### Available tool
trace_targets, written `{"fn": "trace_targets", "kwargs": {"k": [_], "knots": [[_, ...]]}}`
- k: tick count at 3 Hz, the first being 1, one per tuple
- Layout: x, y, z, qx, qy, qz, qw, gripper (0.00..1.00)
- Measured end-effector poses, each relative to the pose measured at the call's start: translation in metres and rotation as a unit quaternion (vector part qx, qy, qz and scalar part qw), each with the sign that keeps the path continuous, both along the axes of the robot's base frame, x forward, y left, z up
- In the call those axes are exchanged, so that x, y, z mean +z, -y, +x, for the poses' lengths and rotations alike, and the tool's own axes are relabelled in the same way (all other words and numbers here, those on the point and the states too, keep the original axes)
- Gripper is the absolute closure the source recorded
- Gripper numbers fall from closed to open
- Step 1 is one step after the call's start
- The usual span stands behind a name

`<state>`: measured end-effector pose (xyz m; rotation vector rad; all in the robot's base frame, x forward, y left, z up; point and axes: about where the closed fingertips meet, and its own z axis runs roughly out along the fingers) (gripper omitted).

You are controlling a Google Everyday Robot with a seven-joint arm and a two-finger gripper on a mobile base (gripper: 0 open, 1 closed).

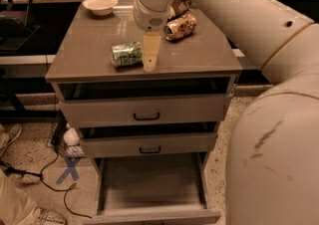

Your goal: Place green can into bottom drawer

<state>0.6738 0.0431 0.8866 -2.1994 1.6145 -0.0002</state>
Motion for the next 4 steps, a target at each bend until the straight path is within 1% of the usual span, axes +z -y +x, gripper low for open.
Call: {"fn": "trace_targets", "kwargs": {"k": [1, 2, 3, 4], "knots": [[-0.013, -0.021, 0.011, 0.016, 0.003, -0.022, 0.9996, 0.00], [-0.028, -0.032, 0.021, 0.016, -0.003, -0.052, 0.9985, 0.00], [-0.042, -0.036, 0.027, 0.016, -0.014, -0.070, 0.9974, 0.13], [-0.051, -0.035, 0.031, 0.016, -0.025, -0.077, 0.9966, 0.36]]}}
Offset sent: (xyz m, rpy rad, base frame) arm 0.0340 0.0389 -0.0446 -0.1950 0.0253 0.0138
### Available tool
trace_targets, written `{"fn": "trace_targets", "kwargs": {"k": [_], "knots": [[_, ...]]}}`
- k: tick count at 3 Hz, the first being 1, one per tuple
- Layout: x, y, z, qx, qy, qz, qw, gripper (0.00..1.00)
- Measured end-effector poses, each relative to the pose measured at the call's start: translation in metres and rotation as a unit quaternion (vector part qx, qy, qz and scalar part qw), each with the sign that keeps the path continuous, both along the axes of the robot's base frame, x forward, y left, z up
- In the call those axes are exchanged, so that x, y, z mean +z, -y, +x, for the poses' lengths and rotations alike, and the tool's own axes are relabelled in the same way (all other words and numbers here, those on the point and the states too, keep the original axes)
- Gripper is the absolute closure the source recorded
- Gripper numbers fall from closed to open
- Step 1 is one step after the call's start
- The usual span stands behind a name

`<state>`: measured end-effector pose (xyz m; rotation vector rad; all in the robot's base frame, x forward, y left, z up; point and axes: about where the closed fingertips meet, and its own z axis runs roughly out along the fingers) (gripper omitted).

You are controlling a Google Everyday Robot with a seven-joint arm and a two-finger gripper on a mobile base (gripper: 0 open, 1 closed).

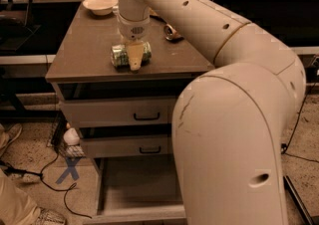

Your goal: Place green can into bottom drawer

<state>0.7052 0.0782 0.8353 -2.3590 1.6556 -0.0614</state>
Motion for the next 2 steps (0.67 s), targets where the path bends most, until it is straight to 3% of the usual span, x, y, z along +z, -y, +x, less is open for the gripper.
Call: {"fn": "trace_targets", "kwargs": {"k": [2], "knots": [[0.008, 0.025, 0.001, -0.020, -0.001, 0.005, 0.9998, 0.83]]}}
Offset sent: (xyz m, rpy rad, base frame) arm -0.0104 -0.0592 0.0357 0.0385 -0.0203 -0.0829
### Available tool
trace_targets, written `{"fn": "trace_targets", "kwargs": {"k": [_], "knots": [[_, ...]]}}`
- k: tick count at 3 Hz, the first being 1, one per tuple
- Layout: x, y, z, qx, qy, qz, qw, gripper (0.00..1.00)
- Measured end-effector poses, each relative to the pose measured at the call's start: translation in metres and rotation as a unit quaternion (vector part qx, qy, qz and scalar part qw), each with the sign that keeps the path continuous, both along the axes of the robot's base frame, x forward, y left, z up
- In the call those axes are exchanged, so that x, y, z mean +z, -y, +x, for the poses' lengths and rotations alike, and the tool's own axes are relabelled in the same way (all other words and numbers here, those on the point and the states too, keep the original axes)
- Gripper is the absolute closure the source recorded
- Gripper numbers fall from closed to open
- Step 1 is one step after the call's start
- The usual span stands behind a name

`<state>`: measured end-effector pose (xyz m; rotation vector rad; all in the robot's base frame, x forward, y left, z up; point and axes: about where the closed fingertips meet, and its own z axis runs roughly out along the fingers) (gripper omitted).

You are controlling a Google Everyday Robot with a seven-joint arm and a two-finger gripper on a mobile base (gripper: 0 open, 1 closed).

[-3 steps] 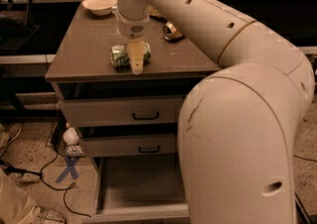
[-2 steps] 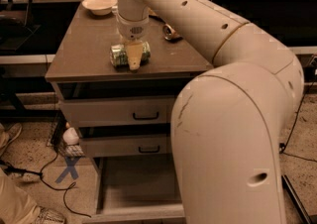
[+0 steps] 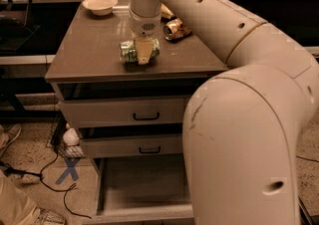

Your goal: Place green can into bottom drawer

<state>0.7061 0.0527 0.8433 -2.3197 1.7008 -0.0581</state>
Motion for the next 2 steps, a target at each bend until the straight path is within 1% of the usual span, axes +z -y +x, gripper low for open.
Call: {"fn": "trace_targets", "kwargs": {"k": [1, 2], "knots": [[0.023, 0.037, -0.015, -0.025, 0.010, 0.024, 0.9993, 1.00], [0.033, 0.086, -0.038, -0.069, 0.000, 0.041, 0.9967, 1.00]]}}
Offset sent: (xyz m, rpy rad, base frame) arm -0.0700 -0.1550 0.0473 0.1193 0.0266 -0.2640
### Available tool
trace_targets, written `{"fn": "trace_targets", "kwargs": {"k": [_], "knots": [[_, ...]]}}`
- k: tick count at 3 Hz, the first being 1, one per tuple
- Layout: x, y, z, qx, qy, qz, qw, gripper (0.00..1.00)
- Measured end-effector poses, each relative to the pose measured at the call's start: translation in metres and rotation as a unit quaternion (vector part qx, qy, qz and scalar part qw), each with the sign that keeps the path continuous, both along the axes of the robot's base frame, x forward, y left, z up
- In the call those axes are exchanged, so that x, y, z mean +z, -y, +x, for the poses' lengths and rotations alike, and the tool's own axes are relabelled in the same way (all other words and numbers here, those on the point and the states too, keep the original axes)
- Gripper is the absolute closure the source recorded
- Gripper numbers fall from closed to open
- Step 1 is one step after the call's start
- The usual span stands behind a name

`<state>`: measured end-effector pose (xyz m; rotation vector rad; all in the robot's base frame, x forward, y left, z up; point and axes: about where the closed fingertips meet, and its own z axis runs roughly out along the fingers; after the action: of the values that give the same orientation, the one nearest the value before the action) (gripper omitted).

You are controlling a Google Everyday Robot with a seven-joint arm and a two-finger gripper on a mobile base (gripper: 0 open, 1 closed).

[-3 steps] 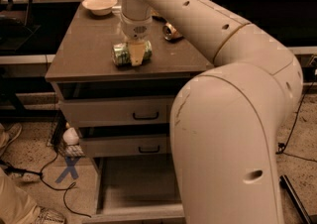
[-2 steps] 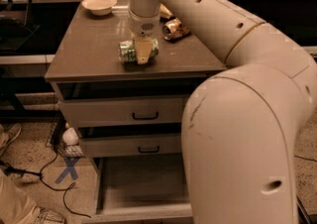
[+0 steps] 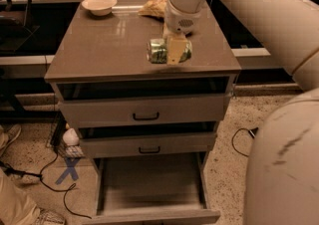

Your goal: Place green can into bottom drawer

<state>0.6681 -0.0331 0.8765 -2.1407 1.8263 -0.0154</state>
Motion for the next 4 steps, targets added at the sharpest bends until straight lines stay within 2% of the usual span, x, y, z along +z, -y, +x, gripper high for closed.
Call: {"fn": "trace_targets", "kwargs": {"k": [1, 2, 3, 4], "knots": [[-0.003, 0.041, -0.021, -0.055, -0.018, 0.011, 0.9983, 1.00], [-0.026, 0.055, -0.044, -0.086, -0.056, 0.051, 0.9934, 1.00], [-0.030, 0.055, -0.046, -0.089, -0.059, 0.051, 0.9930, 1.00], [-0.043, 0.054, -0.056, -0.098, -0.075, 0.052, 0.9910, 1.00]]}}
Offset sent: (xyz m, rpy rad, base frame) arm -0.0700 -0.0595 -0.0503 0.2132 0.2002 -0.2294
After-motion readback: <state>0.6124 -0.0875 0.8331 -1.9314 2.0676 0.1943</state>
